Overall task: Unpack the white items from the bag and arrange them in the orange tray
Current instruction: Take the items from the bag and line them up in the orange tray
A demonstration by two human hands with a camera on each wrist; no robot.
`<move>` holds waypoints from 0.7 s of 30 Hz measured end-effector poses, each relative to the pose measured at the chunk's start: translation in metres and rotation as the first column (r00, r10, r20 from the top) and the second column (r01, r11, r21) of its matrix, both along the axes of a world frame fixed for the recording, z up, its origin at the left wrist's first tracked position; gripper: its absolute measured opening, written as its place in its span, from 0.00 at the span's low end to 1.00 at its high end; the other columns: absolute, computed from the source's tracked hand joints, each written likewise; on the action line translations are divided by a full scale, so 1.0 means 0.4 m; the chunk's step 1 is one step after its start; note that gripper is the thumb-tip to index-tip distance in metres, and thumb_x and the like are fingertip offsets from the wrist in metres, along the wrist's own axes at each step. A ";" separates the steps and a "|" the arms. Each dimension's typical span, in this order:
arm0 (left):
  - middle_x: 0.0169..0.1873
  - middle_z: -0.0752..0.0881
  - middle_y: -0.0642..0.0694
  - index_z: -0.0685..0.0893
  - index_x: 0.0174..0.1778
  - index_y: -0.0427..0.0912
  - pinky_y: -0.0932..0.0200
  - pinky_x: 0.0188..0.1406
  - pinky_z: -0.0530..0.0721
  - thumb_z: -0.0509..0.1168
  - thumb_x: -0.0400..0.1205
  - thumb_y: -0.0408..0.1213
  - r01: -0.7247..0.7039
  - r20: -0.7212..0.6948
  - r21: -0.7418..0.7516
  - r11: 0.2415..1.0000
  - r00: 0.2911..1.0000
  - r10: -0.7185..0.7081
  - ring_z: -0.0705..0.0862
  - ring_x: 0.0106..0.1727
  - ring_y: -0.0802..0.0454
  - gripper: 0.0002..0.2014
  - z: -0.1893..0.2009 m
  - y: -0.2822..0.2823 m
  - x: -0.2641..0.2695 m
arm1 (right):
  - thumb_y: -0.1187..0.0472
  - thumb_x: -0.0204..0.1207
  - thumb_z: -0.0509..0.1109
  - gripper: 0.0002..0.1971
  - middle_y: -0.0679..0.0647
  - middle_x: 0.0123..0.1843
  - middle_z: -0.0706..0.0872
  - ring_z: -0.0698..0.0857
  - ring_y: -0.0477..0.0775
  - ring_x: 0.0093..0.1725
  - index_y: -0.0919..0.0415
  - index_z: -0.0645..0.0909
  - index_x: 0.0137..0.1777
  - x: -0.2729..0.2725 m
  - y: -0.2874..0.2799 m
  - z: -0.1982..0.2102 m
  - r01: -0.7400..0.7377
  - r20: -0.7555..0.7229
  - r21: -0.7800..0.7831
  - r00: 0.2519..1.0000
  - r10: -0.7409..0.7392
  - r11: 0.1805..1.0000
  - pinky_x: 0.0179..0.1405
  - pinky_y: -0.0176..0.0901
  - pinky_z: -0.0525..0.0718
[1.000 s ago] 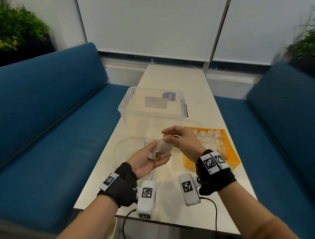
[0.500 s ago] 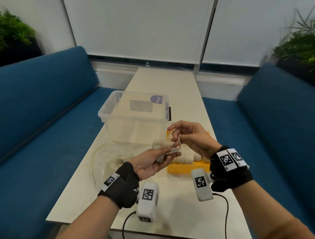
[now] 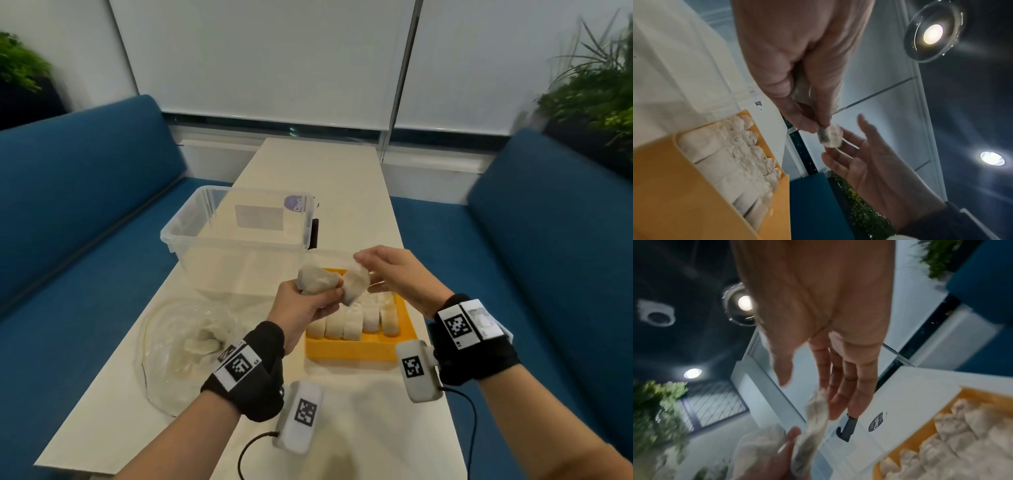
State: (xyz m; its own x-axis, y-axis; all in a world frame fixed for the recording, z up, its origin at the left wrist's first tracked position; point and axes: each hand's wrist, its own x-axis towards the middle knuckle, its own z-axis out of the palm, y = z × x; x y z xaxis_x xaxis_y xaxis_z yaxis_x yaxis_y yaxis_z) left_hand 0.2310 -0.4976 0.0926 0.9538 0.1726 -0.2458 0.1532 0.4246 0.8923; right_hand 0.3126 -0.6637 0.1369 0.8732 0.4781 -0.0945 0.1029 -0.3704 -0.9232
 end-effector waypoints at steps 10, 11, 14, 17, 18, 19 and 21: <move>0.51 0.88 0.35 0.82 0.61 0.29 0.59 0.47 0.89 0.72 0.78 0.32 0.009 -0.057 -0.161 0.987 0.998 -0.018 0.89 0.47 0.48 0.17 -0.029 -0.018 0.019 | 0.61 0.74 0.74 0.05 0.48 0.41 0.86 0.81 0.41 0.39 0.59 0.87 0.48 0.085 -0.024 -0.014 0.024 0.394 -0.380 0.909 0.138 0.925 0.37 0.24 0.74; 0.51 0.88 0.34 0.83 0.61 0.29 0.60 0.46 0.90 0.71 0.78 0.34 -0.003 -0.064 -0.180 0.984 0.998 -0.009 0.89 0.47 0.48 0.17 -0.030 -0.013 0.019 | 0.62 0.75 0.74 0.05 0.51 0.43 0.87 0.81 0.44 0.40 0.60 0.87 0.48 0.094 -0.025 -0.023 0.019 0.400 -0.426 0.901 0.170 0.905 0.38 0.24 0.74; 0.52 0.88 0.33 0.82 0.62 0.29 0.60 0.43 0.90 0.69 0.81 0.37 -0.032 -0.097 -0.210 0.977 0.995 0.011 0.89 0.47 0.47 0.17 -0.032 0.002 0.016 | 0.62 0.76 0.71 0.06 0.55 0.47 0.88 0.81 0.48 0.43 0.62 0.87 0.50 0.108 -0.023 -0.060 -0.049 0.333 -0.631 0.884 0.327 0.774 0.40 0.30 0.75; 0.52 0.88 0.34 0.82 0.62 0.30 0.59 0.44 0.90 0.67 0.83 0.39 -0.053 -0.126 -0.199 0.978 0.992 0.027 0.89 0.48 0.47 0.18 -0.036 0.013 0.011 | 0.64 0.77 0.70 0.07 0.57 0.44 0.88 0.82 0.46 0.34 0.64 0.87 0.52 0.112 -0.016 -0.108 -0.211 0.086 -0.794 0.889 0.449 0.570 0.36 0.33 0.79; 0.52 0.88 0.34 0.82 0.62 0.30 0.59 0.45 0.90 0.67 0.83 0.40 -0.057 -0.135 -0.192 0.980 0.990 0.031 0.89 0.48 0.47 0.18 -0.036 0.014 0.009 | 0.65 0.77 0.69 0.08 0.59 0.44 0.89 0.82 0.45 0.32 0.64 0.86 0.53 0.113 -0.012 -0.124 -0.262 0.006 -0.820 0.884 0.467 0.508 0.35 0.32 0.80; 0.52 0.89 0.34 0.82 0.63 0.30 0.59 0.45 0.90 0.67 0.83 0.40 -0.059 -0.141 -0.182 0.982 0.989 0.033 0.89 0.48 0.47 0.18 -0.036 0.016 0.007 | 0.66 0.78 0.69 0.09 0.61 0.46 0.90 0.83 0.47 0.32 0.65 0.86 0.55 0.114 -0.007 -0.140 -0.290 -0.046 -0.838 0.882 0.468 0.463 0.36 0.34 0.81; 0.54 0.88 0.34 0.82 0.63 0.30 0.59 0.47 0.90 0.66 0.83 0.40 -0.055 -0.150 -0.164 0.985 0.988 0.030 0.89 0.49 0.46 0.18 -0.035 0.017 0.003 | 0.69 0.78 0.68 0.10 0.63 0.50 0.90 0.84 0.52 0.36 0.66 0.85 0.57 0.117 0.006 -0.164 -0.285 -0.069 -0.856 0.889 0.452 0.431 0.41 0.39 0.84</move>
